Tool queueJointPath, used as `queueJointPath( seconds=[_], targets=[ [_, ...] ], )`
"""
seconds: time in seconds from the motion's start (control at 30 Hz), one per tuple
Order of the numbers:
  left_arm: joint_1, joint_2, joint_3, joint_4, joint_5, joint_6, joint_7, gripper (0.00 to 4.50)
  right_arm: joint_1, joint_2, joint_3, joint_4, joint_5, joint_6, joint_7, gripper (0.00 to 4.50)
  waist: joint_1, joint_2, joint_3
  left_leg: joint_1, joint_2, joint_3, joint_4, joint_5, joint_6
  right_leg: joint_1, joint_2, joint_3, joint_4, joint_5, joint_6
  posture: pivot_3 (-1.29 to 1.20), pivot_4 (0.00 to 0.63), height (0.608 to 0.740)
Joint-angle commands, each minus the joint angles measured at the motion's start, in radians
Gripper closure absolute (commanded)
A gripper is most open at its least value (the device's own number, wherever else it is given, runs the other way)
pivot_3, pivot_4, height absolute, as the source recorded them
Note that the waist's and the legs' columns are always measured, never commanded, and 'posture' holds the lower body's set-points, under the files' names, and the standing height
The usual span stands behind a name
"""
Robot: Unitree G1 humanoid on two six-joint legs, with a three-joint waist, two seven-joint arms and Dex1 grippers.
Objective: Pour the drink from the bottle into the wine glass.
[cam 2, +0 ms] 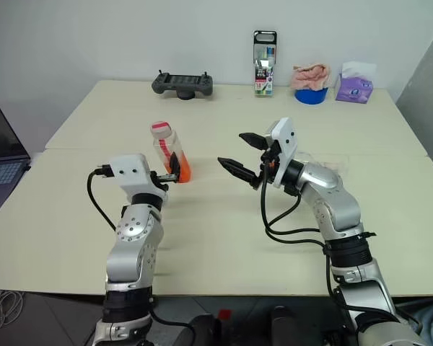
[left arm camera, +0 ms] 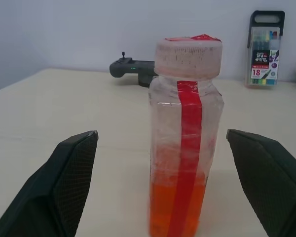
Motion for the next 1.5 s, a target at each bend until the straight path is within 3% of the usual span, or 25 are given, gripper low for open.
queueJointPath(
  seconds=[0.03, 0.4, 0.7, 0.97, 1.0, 1.27, 1.5],
  targets=[
    [-0.058, 0.019, 0.011, 0.048, -0.001, -0.043, -0.011, 0.06, -0.025, 0.001, -0.001, -0.025, 0.007, -0.013, 0.020, 0.00, 0.000, 0.000, 0.000, 0.000, 0.000, 0.000, 0.000, 0.000, 0.000, 0.000, 0.000, 0.000, 0.000, 0.000, 0.000, 0.00, 0.150, 0.740],
    [-0.237, 0.028, 0.029, 0.311, 0.003, -0.131, 0.008, 0.06, 0.001, -0.005, 0.017, -0.069, 0.016, 0.017, 0.051, 0.00, 0.000, 0.000, 0.000, -0.001, 0.000, -0.001, 0.000, 0.002, -0.003, -0.001, 0.000, 0.000, 0.000, 0.000, 0.001, 0.00, 0.150, 0.740],
    [-0.265, 0.050, 0.030, 0.368, 0.008, -0.188, 0.009, 0.06, 0.019, -0.008, 0.027, -0.085, 0.005, 0.023, 0.053, 0.00, 0.000, 0.000, 0.000, -0.002, 0.000, -0.001, 0.000, 0.003, -0.005, -0.003, -0.001, 0.000, 0.001, 0.001, 0.001, 0.00, 0.150, 0.740],
    [-0.269, 0.065, 0.021, 0.384, 0.011, -0.214, -0.001, 2.53, 0.015, 0.000, 0.033, -0.074, 0.002, 0.017, 0.050, 0.00, 0.000, 0.000, 0.000, -0.003, -0.001, -0.001, 0.000, 0.004, -0.007, -0.003, -0.001, 0.000, 0.001, 0.001, 0.002, 0.00, 0.150, 0.740],
    [-0.268, 0.065, 0.021, 0.385, 0.012, -0.216, -0.001, 2.64, 0.016, 0.000, 0.034, -0.073, 0.001, 0.015, 0.050, 0.00, -0.001, 0.000, 0.000, -0.003, -0.001, -0.001, 0.000, 0.004, -0.007, -0.003, -0.001, 0.000, 0.001, 0.001, 0.002, 0.00, 0.150, 0.740],
    [-0.276, 0.106, 0.028, 0.362, -0.018, -0.229, -0.069, 2.65, 0.016, -0.030, 0.013, -0.102, 0.015, 0.043, 0.049, 0.00, -0.001, 0.000, 0.000, -0.006, -0.001, -0.001, 0.000, 0.006, -0.010, -0.006, -0.001, 0.000, 0.001, 0.001, 0.002, 0.00, 0.150, 0.740],
    [-0.108, 0.229, -0.035, 0.048, -0.257, -0.041, -0.473, 2.65, -0.011, -0.151, -0.029, -0.245, 0.093, 0.261, 0.015, 0.00, -0.002, 0.000, 0.000, -0.013, 0.000, 0.000, -0.001, 0.007, -0.012, -0.013, -0.002, 0.001, 0.001, 0.002, 0.002, 0.00, 0.150, 0.740]
  ],
)
